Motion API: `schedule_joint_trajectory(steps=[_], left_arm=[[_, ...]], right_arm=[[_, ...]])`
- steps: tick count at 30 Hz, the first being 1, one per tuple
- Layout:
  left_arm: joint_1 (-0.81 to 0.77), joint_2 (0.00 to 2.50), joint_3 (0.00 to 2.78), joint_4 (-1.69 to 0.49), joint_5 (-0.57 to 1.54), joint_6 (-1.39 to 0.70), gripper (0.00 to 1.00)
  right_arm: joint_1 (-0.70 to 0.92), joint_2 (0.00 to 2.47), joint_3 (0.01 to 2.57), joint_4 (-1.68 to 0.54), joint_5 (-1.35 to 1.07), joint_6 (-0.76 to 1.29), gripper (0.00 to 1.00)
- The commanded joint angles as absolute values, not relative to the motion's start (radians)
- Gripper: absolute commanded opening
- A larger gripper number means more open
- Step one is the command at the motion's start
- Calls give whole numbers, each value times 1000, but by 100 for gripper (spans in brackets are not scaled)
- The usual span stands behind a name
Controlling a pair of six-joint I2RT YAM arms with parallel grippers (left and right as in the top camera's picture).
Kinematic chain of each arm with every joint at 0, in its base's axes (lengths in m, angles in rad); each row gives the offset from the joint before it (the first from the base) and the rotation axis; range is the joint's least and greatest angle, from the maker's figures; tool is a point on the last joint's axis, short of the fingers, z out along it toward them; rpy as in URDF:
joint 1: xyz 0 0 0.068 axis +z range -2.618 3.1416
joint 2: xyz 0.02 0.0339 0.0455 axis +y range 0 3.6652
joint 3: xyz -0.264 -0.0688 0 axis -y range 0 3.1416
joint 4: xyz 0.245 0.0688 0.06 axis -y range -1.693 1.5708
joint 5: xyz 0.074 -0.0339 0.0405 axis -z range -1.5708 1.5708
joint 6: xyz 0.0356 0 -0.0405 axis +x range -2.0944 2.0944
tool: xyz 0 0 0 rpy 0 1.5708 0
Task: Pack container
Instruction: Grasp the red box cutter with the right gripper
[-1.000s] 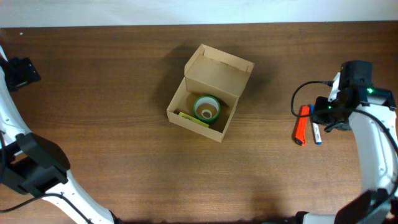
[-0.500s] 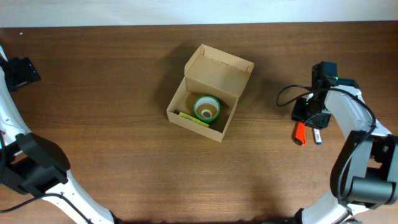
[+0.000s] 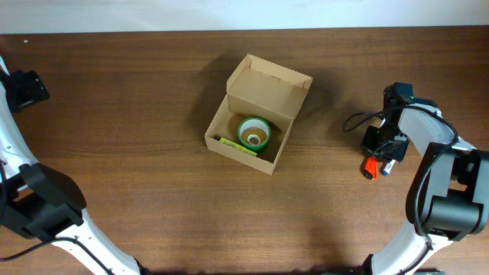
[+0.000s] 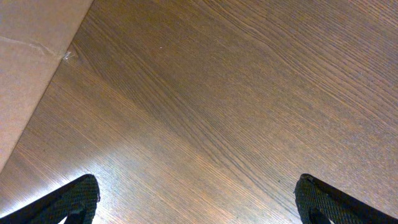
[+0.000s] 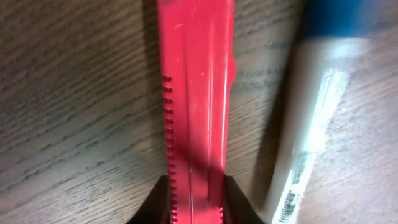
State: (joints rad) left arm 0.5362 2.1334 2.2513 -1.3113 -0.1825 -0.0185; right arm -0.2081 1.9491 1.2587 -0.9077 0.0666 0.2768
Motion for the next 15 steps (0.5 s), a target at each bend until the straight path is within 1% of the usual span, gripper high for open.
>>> schedule_joint_trajectory(steps=[1,2,9,12,15], left_arm=[[539,2115,2244,-1309,-179,-6,100],[539,2115,2244,-1309,-179,-6,100],[539,2115,2244,-1309,-179,-6,100],[539,2115,2244,-1310,-179,-6,100],[539,2115,2244,-1310,-179,-6,100]], right_arm=[[-210,1956,1253,-907,79,282,10],[-210,1956,1253,-907,79,282,4],[-210,1955,1256,-896,44,266,4],[-209,1953,1305,-913,14,235,4],[-209,1946,1435,-983,3,177,4]])
